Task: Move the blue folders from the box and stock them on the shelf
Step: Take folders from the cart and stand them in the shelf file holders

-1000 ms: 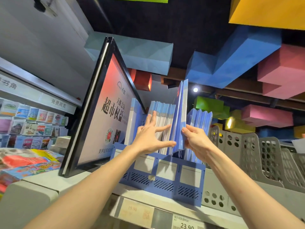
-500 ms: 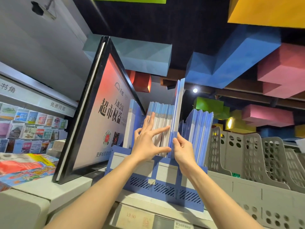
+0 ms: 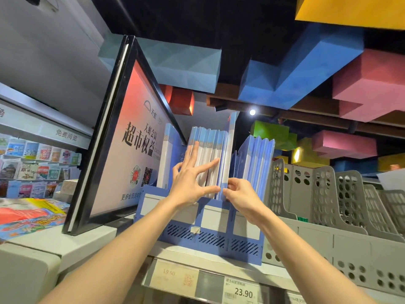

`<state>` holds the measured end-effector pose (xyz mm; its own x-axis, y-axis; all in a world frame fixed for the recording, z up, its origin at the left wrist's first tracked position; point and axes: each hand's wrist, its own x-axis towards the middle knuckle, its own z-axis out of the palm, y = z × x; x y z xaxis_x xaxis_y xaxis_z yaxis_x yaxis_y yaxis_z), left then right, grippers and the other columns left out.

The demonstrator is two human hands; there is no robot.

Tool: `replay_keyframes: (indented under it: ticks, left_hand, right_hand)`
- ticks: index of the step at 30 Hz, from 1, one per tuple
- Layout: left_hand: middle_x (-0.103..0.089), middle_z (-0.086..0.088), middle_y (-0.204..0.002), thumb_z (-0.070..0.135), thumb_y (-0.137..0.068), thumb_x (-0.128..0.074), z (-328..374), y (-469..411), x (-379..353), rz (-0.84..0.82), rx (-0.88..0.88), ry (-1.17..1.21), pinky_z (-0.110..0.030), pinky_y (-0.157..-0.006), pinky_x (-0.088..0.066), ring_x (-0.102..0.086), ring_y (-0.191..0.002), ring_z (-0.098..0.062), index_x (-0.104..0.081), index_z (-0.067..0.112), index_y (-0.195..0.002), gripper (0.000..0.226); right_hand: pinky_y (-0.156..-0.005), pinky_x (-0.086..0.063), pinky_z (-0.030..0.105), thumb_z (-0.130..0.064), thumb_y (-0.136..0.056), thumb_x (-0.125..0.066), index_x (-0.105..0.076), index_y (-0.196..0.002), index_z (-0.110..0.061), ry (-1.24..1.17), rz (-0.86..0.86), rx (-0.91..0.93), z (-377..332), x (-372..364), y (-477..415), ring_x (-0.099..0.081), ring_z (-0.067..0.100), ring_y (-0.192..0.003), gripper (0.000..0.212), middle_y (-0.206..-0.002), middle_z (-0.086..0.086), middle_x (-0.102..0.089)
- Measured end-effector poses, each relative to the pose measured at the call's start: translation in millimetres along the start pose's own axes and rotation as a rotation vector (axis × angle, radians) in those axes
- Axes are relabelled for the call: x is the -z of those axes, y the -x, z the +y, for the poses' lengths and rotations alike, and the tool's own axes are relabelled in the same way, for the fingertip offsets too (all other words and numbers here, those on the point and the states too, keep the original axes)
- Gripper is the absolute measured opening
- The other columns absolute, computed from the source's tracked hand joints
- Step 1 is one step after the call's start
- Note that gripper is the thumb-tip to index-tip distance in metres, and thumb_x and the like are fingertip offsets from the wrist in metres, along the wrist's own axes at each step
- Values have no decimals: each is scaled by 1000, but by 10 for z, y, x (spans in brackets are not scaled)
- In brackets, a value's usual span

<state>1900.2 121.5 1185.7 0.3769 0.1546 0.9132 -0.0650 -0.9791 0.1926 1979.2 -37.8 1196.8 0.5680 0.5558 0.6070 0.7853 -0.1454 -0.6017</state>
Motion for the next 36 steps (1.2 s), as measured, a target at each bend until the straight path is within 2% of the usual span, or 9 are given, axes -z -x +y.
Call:
replay_keyframes:
  ticks: [2, 5, 8, 14, 20, 22, 25, 30, 36]
  left_hand:
    - [25, 17, -164, 59, -75, -79, 3, 7, 5, -4, 0, 3, -42, -118, -5, 27, -148, 0, -41, 58, -143, 78]
    - [26, 16, -163, 59, -76, -78, 4, 9, 13, -10, -2, 3, -45, -120, -6, 28, -148, 0, -40, 58, -144, 78]
    - [27, 16, -163, 61, -77, -76, -6, 11, 13, -15, -11, -7, -46, -121, -6, 29, -148, -1, -37, 58, -145, 78]
    - [30, 13, -162, 61, -82, -71, -48, 23, -23, -16, -45, -31, -48, -122, -5, 31, -148, -6, -32, 57, -148, 77]
    - [34, 7, -161, 57, -84, -71, -9, 14, -11, -55, -13, -71, -52, -123, -3, 33, -148, -13, -26, 55, -151, 80]
    - [32, 6, -163, 51, -86, -72, 64, 7, 67, -111, 19, -47, -54, -123, -5, 30, -150, -15, -30, 53, -150, 77]
    - [11, 6, -169, 43, -92, -68, 218, 26, 247, -131, 122, 98, -55, -121, -15, 11, -155, -16, -49, 44, -145, 56]
    - [-63, 5, -136, 39, -93, -65, 464, 295, 522, -28, 238, 296, -39, -109, -43, -53, -132, -16, -69, 29, -120, 29]
    - [-75, 12, -93, 36, -94, -65, 979, 893, 975, 60, 297, 299, -31, -87, -56, -68, -89, -2, -75, 23, -100, 18]
  right_hand:
    - [-97, -48, 57, -13, -100, -49, -59, -115, 2, 0, -15, 12, -8, 6, 3, -62, 39, -102, 24, -110, 18, -66]
    - [-103, -49, 50, -21, -103, -47, -44, -146, -16, -79, -36, 16, -28, -8, -5, -55, 26, -126, 43, -141, 2, -53]
    - [-91, -55, 41, -21, -103, -47, -63, -120, -11, -28, 47, 46, -15, -54, -20, -64, 21, -107, 25, -116, 4, -68]
    - [-54, -31, 25, -19, -106, -41, -50, -86, -8, 120, 97, 43, -80, -118, 55, -40, 13, -61, 25, -74, 1, -49]
    - [-51, -32, 23, -12, -104, -42, -45, -71, -14, 173, 160, -11, -225, -131, 145, -42, 18, -65, 32, -67, 1, -47]
    - [-69, -48, 31, -12, -101, -45, -64, -85, -13, 146, 225, -6, -222, -132, 213, -55, 26, -88, 25, -77, 5, -63]
    - [-95, -53, 48, -20, -97, -52, -70, -116, -13, 86, 285, -27, -213, -79, 361, -61, 30, -113, 27, -96, -1, -72]
    - [-94, -55, 46, -20, -92, -56, -73, -94, -20, 25, 283, -36, -380, 83, 658, -70, 21, -98, 17, -88, 0, -76]
    - [-83, -60, 42, -21, -94, -56, -67, -85, -22, -141, 249, -2, -662, 217, 1325, -72, 15, -79, 15, -77, -3, -75]
